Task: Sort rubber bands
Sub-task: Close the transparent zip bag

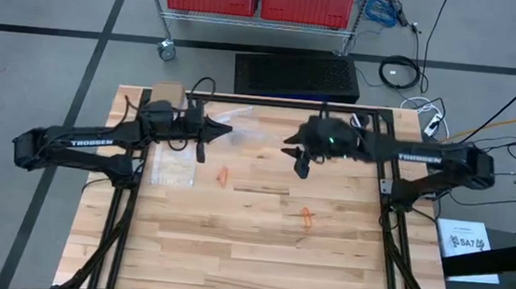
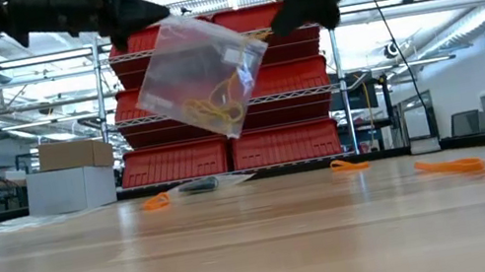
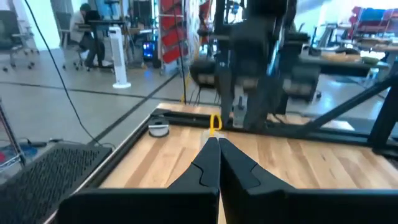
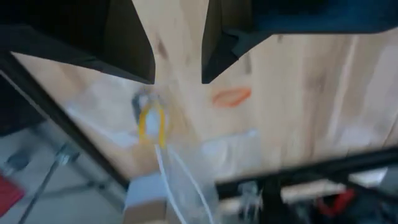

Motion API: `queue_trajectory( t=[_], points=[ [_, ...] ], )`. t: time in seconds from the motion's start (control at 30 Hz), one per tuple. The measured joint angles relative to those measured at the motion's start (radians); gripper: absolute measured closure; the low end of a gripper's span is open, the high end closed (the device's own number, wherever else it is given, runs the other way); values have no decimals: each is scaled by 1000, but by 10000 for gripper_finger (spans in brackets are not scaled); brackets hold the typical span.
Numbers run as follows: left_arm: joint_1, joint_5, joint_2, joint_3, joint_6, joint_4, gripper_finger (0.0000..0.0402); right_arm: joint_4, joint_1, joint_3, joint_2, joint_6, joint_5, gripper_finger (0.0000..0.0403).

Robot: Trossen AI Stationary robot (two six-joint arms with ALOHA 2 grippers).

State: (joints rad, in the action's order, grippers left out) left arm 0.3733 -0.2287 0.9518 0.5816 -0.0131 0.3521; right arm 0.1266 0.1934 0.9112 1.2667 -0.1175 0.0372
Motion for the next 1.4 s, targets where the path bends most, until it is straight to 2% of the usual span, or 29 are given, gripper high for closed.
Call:
queue_trajectory(
  t=[0.13,0.27,0.5,0.57,0.67,0.8,0.87,1.0,1.23,1.4],
  points=[
    [0,0,-21,0,-1,-1,402,-420,-12,-220,16,2,69,280],
    [-1,0,-23,0,-7,-4,402,-774,-12,-313,93,-26,73,280],
    [-1,0,-24,0,-7,-2,402,-972,-12,-318,221,-33,60,291],
    [-1,0,-24,0,-8,-3,402,-993,-12,-319,240,-34,58,320],
    [-1,0,-24,0,-8,-10,402,-998,-15,-319,237,-39,57,384],
    [-1,3,-24,0,-9,-44,402,-983,-21,-306,180,-38,36,398],
    [-1,33,-24,0,-9,-52,402,-921,-26,-281,144,-33,34,401],
    [-22,59,-9,0,-9,-51,402,-688,-41,-193,102,-21,34,402],
    [-84,131,44,0,-8,-48,402,-234,-73,26,114,-20,39,403],
    [-116,164,49,0,-1,-27,402,-24,-87,159,113,-17,62,403]
  ],
)
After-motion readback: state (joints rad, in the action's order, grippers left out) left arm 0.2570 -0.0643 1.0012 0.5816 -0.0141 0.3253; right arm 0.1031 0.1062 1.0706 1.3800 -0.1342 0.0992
